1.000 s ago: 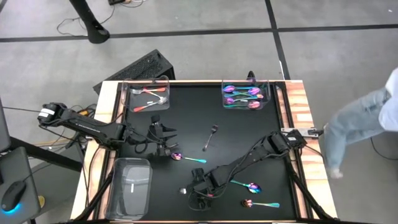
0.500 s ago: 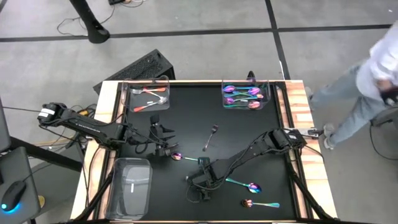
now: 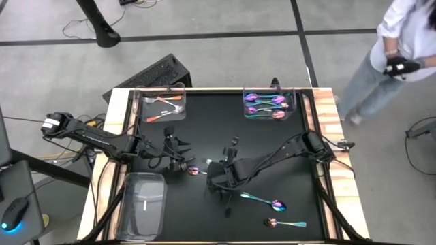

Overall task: Sort silverware by color (type)
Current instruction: Put the orange fork into top left transparent bin

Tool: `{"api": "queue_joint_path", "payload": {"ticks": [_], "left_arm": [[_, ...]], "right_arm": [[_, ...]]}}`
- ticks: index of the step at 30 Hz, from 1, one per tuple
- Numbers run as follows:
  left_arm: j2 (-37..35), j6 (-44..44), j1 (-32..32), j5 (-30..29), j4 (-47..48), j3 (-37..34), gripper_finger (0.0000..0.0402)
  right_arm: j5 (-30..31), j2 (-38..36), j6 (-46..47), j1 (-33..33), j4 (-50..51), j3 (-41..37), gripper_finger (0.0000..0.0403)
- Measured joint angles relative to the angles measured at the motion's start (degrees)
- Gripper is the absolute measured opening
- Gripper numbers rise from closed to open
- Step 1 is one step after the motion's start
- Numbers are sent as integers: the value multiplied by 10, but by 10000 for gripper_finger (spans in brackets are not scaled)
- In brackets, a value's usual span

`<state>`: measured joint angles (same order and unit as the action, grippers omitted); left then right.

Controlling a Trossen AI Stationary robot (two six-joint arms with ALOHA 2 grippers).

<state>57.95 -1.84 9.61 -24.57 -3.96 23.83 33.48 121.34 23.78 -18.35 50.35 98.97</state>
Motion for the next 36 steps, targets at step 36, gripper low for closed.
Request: {"api": "queue_joint_path", "payload": {"ticks": [36], "left_arm": [[296,40,-214,269,-491,35,126]], "right_arm": [[-154,-235,-244,202,-1083,-601,5]]}}
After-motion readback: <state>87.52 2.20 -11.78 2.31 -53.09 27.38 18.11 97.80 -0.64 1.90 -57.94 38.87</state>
